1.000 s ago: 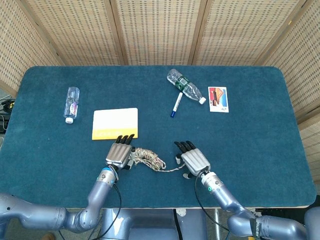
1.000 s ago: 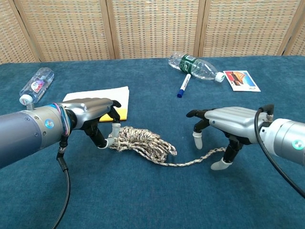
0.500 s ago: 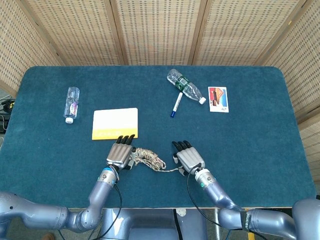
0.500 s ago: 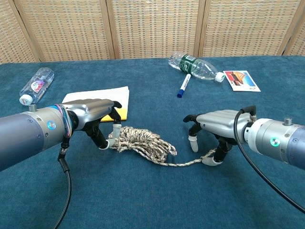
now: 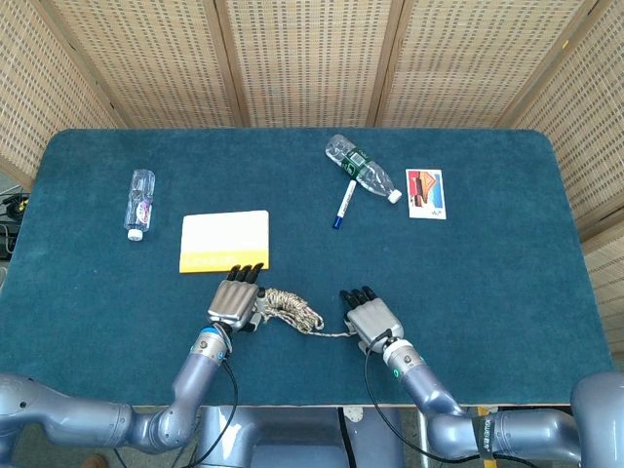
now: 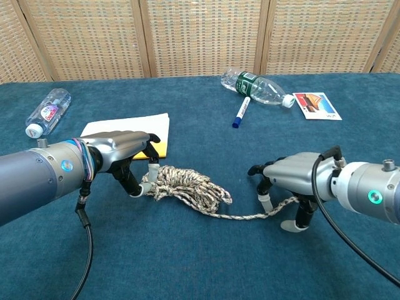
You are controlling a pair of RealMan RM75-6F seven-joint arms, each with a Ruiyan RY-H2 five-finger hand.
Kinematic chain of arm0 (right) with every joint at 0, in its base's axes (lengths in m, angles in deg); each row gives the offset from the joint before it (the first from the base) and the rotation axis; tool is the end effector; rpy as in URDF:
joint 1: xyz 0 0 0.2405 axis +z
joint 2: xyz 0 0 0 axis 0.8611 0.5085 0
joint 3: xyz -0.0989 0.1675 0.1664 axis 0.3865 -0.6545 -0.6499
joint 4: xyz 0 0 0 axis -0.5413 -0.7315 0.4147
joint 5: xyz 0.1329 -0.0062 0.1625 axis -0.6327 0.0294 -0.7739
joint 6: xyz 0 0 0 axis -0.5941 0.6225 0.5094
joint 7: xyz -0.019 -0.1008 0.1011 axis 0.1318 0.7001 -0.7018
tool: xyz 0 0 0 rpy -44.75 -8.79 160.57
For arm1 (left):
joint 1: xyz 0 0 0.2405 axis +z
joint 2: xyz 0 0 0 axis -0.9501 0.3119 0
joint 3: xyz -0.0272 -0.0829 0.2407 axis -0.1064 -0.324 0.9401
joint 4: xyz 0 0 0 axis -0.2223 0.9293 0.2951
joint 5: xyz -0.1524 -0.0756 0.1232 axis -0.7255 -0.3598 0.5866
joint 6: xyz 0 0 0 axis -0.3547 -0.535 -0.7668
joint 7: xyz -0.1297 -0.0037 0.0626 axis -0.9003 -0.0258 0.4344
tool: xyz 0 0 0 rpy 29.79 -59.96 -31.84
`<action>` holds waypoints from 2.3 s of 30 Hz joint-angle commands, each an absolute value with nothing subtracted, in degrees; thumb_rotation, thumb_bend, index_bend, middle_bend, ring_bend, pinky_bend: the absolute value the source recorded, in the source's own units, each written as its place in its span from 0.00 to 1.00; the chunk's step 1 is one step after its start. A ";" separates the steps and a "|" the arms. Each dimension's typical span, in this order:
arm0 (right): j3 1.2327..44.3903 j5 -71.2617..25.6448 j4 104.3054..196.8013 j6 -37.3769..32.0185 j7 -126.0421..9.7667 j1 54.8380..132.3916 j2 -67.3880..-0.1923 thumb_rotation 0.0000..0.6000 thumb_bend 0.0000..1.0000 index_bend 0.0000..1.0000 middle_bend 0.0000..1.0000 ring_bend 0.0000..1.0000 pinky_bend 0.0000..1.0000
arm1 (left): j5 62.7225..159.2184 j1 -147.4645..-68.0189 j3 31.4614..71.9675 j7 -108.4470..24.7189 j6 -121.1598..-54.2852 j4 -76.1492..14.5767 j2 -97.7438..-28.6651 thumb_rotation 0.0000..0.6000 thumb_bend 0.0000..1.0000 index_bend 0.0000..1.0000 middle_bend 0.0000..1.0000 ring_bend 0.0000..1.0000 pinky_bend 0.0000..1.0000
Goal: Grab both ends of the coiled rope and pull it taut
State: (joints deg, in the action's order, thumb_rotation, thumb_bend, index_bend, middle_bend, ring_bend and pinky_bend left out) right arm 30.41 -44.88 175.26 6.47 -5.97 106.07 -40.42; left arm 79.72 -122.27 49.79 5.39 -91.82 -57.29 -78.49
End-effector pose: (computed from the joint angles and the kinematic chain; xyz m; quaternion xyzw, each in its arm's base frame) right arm -0.1390 -0.2792 -0.0584 0.8346 -0.3517 0.1902 0.3790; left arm -0.0944 0.2943 -0.0670 -0.7390 -0.4550 -0.2560 0.4258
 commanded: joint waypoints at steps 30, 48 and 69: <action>32.05 -43.68 175.09 2.08 -9.99 107.16 -42.54 1.00 0.33 0.50 0.00 0.00 0.00 | 79.85 -122.52 50.45 4.69 -91.82 -56.79 -78.67 1.00 0.45 0.65 0.00 0.00 0.00; 32.38 -43.46 174.54 1.81 -10.38 107.53 -43.01 1.00 0.39 0.55 0.00 0.00 0.00 | 79.61 -122.64 50.57 4.98 -92.09 -56.21 -79.08 1.00 0.45 0.65 0.00 0.00 0.00; 32.03 -42.20 174.42 0.59 -11.23 107.20 -42.86 1.00 0.49 0.63 0.00 0.00 0.00 | 79.54 -122.50 50.74 5.03 -92.01 -55.98 -79.03 1.00 0.45 0.65 0.00 0.00 0.00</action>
